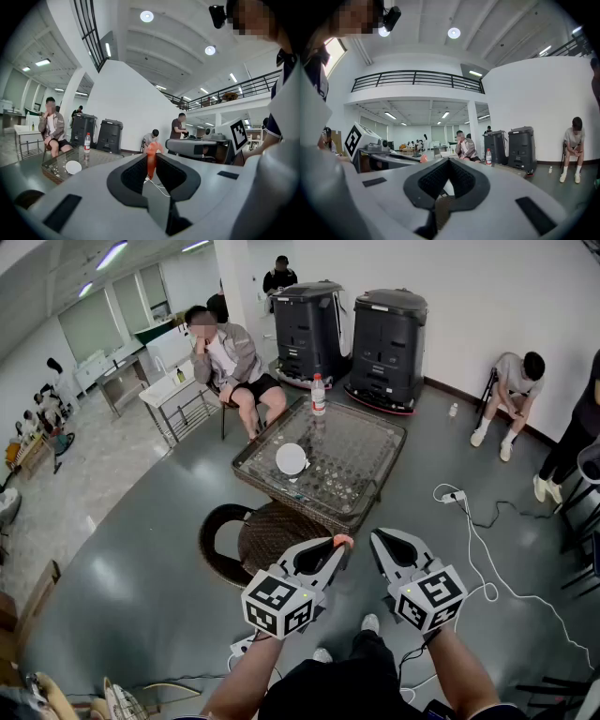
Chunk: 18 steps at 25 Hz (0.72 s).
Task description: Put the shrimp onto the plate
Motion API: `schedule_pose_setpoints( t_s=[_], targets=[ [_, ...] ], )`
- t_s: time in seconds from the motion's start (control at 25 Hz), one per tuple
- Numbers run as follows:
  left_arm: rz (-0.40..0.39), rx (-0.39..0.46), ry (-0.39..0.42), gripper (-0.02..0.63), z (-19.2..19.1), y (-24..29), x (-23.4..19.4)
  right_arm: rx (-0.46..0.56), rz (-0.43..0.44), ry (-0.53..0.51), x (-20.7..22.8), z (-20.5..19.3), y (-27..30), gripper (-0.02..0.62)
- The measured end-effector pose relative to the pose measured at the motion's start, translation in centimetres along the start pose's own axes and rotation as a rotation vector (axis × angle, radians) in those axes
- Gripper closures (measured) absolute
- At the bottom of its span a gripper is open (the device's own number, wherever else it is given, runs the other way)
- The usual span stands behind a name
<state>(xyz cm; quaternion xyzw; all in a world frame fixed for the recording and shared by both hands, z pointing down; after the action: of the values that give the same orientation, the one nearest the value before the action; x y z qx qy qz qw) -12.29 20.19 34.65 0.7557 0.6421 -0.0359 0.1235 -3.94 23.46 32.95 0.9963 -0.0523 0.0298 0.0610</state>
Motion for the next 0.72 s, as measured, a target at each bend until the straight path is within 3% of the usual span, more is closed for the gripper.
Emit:
schedule_pose_setpoints(
  t_s=[0.72],
  targets=[
    [0.014,-0.022,0.003,0.543,-0.5,2.4,-0.1,-0.002,0.016,0.039,2.7,-0.7,0.5,0.591]
  ],
)
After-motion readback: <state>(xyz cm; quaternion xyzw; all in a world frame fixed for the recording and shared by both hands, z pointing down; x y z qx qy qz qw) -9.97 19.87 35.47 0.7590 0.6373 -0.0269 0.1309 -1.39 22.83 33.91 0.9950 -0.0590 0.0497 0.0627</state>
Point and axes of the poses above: the fingertips, and each gripper's own axes: y forward along the fingers, x to its right, z out of its top, the point moved 2 cm from there along -y, backward along the fingers, and after that the axes turned 5 degrees about -z, right-handed, at the moved point
